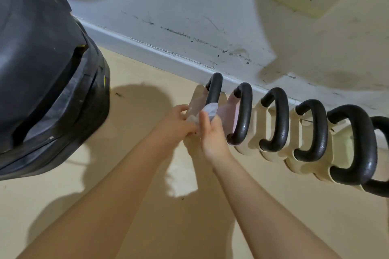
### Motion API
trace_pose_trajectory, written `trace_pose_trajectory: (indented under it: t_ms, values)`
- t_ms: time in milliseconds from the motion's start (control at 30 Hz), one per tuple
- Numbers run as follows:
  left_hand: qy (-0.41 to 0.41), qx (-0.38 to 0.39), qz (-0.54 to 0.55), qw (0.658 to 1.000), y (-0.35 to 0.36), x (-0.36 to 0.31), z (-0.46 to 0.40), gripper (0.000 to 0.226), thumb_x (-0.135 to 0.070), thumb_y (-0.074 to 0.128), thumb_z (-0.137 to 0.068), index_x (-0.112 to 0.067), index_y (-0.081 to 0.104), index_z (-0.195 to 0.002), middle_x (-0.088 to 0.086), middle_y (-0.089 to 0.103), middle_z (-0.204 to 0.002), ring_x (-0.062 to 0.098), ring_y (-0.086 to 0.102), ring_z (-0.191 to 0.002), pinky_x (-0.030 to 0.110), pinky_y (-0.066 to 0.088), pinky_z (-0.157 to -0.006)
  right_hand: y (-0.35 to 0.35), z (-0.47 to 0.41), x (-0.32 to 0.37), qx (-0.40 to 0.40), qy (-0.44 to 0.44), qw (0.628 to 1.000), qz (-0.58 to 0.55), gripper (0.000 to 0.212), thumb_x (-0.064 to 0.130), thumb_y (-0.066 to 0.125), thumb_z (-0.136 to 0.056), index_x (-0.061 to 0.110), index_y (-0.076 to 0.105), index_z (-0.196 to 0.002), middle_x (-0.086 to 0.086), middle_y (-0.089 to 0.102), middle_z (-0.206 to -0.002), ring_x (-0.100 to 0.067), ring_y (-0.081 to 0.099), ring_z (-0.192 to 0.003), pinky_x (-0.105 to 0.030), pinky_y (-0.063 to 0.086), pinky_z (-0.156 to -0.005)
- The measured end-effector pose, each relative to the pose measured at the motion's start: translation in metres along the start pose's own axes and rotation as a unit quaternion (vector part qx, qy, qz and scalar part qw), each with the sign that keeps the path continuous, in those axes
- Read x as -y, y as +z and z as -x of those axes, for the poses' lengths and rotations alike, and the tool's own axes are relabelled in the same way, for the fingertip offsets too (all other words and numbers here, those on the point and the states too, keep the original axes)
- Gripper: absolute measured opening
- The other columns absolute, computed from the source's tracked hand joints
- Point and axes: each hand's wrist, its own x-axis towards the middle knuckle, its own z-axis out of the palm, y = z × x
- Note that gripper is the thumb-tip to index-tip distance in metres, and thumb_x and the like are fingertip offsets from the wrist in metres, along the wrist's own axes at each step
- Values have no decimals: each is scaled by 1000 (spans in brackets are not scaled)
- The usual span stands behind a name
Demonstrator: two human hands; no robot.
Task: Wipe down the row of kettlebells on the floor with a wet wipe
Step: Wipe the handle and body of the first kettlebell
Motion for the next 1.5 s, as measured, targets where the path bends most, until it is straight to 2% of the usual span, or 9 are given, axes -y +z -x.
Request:
trace_pose_trajectory:
  t_ms: [200,333,500,667,767,933,1100,1267,1500]
  values:
    - [-13,-58,28,998,-19,12,16,49,-15,49,-89,-21,40,-137,-10,46,-125,4,48,-98,14,36,-75,29,9,-25,-51,-5,994,93,44,29,53,-91,14,44,-131,-11,30,-148,-29,22,-139,-37,17,-115]
    - [1,-103,79,992,-22,22,19,20,-14,49,-90,-20,56,-109,-14,58,-90,-11,54,-70,-4,37,-49,32,9,-3,-79,-127,988,-25,22,26,46,-83,38,63,-78,-1,59,-97,-26,54,-102,-47,45,-88]
    - [9,-114,70,991,-13,18,20,11,-19,48,-91,-22,56,-98,-16,55,-81,-9,50,-68,-4,35,-46,42,8,-17,-49,-100,991,74,20,34,40,-73,25,55,-65,-3,57,-78,-20,54,-80,-37,44,-76]
    - [44,-106,31,993,-16,23,13,22,-13,43,-91,-26,61,-93,-10,63,-81,-14,55,-53,3,40,-49,15,6,22,-75,-64,990,-99,13,13,41,-96,18,48,-106,-1,53,-103,-9,51,-86,-5,40,-71]
    - [66,-58,-39,995,-9,28,11,32,-8,46,-89,-29,66,-102,0,71,-104,2,63,-86,17,45,-76,-10,-25,32,-73,-134,986,64,37,23,34,-98,16,39,-133,8,50,-137,-8,43,-127,-25,31,-107]
    - [100,-98,-99,985,-4,28,9,31,-9,62,-81,-23,69,-108,1,74,-99,13,67,-95,26,48,-87,-48,-65,47,59,-223,892,388,45,38,23,-100,13,52,-124,-2,40,-147,-27,13,-145,-44,5,-118]
    - [132,-129,-131,974,4,34,9,21,-15,62,-82,-21,70,-101,0,74,-92,15,67,-89,29,49,-82,-53,-47,64,231,-427,626,610,67,47,5,-87,19,63,-103,-5,66,-99,-27,49,-118,-43,4,-117]
    - [139,-158,-134,968,13,39,7,28,-15,66,-81,-13,68,-109,6,73,-101,19,67,-94,27,48,-86,-58,-65,74,149,-377,662,630,75,47,-4,-84,22,66,-100,-2,65,-93,-24,42,-119,-44,-6,-117]
    - [160,-160,-180,957,27,46,12,27,-25,65,-82,-26,49,-60,-8,55,-59,12,53,-59,22,38,-58,-54,-36,46,200,-506,532,649,51,36,28,-88,9,67,-69,-8,67,-69,-30,61,-79,-42,26,-106]
